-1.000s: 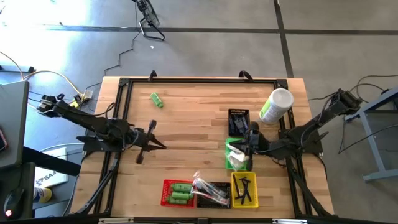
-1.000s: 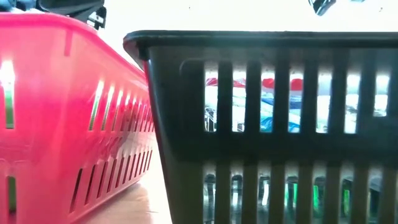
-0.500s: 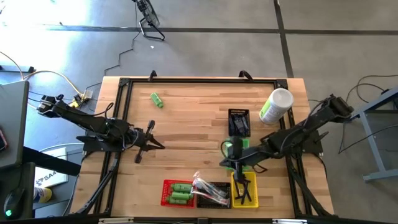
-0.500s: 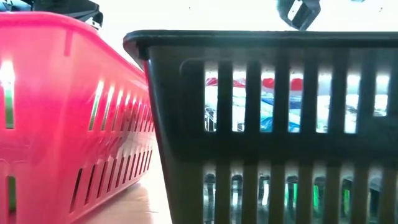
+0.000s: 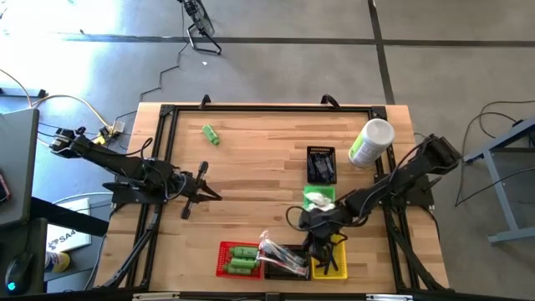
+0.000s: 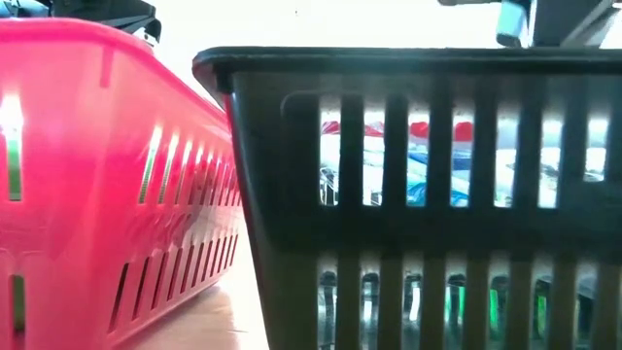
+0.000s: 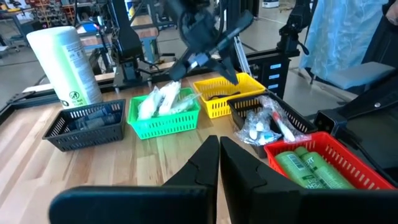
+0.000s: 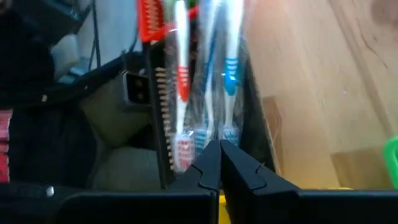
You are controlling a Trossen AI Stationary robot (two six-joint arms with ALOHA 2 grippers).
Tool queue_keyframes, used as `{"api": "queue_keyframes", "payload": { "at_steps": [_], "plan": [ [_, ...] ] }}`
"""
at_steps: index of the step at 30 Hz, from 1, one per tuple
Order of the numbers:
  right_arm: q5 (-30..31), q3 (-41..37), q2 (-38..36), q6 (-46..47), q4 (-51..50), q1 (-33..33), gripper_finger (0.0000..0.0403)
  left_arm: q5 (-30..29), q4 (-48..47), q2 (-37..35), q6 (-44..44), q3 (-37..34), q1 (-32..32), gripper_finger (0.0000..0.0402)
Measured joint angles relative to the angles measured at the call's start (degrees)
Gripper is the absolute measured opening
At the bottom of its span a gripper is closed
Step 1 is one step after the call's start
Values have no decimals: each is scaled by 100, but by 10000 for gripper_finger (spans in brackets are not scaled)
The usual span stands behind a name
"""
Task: Pick & Place Travel size toiletries
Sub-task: Put the red toothbrush into the bottom black bin
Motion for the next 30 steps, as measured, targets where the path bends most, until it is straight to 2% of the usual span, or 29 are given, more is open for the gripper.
{"api": "queue_keyframes", "payload": {
  "at_steps": [5, 11, 19, 23, 30],
  "plan": [
    [144, 31, 191, 553, 33, 99, 2, 3, 48, 0, 0, 0, 0, 10],
    [200, 567, 488, 590, 131, 370, 2, 12, 45, 2, -218, 0, 0, 10],
    [163, 1188, 1081, 738, -219, 591, 2, 10, 50, 2, -483, 0, 2, 10],
    [110, 1273, 1412, 950, -266, 616, 2, 10, 51, 2, -481, 0, 0, 10],
    [118, 1276, 1577, 1505, -326, 701, 2, 7, 52, 2, -450, 0, 1, 10]
  ]
}}
